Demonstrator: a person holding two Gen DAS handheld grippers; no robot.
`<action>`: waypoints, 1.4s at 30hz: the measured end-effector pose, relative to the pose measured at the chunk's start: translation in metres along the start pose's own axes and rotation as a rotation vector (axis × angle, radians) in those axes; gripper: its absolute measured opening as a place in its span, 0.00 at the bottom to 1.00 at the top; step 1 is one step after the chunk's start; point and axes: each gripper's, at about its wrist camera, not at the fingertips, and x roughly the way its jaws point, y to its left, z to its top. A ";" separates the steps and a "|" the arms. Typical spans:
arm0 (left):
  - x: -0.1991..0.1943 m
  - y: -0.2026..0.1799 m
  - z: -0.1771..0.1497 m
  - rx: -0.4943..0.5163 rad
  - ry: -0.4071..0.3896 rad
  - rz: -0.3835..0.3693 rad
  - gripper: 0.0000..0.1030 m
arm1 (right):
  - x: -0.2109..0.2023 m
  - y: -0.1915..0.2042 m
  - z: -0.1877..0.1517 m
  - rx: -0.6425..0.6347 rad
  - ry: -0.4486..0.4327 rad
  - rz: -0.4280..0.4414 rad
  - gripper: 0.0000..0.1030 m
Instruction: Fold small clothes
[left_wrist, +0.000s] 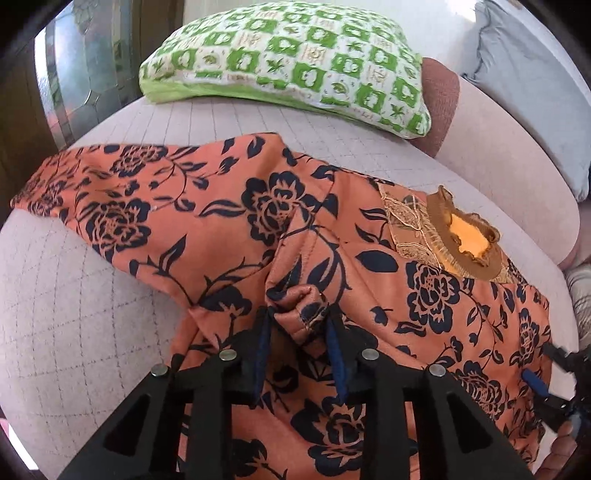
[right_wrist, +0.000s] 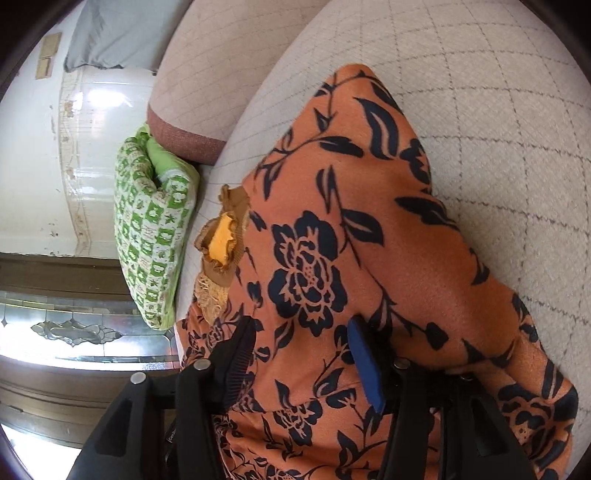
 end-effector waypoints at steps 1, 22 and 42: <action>-0.001 -0.001 -0.001 0.005 -0.003 0.001 0.29 | 0.000 0.002 -0.001 -0.007 0.000 0.026 0.55; -0.003 0.017 0.007 -0.023 0.013 0.053 0.38 | 0.036 0.036 -0.019 -0.132 0.122 0.083 0.61; -0.045 0.243 0.043 -0.489 -0.189 0.156 0.75 | 0.051 0.045 -0.036 -0.204 0.138 0.018 0.62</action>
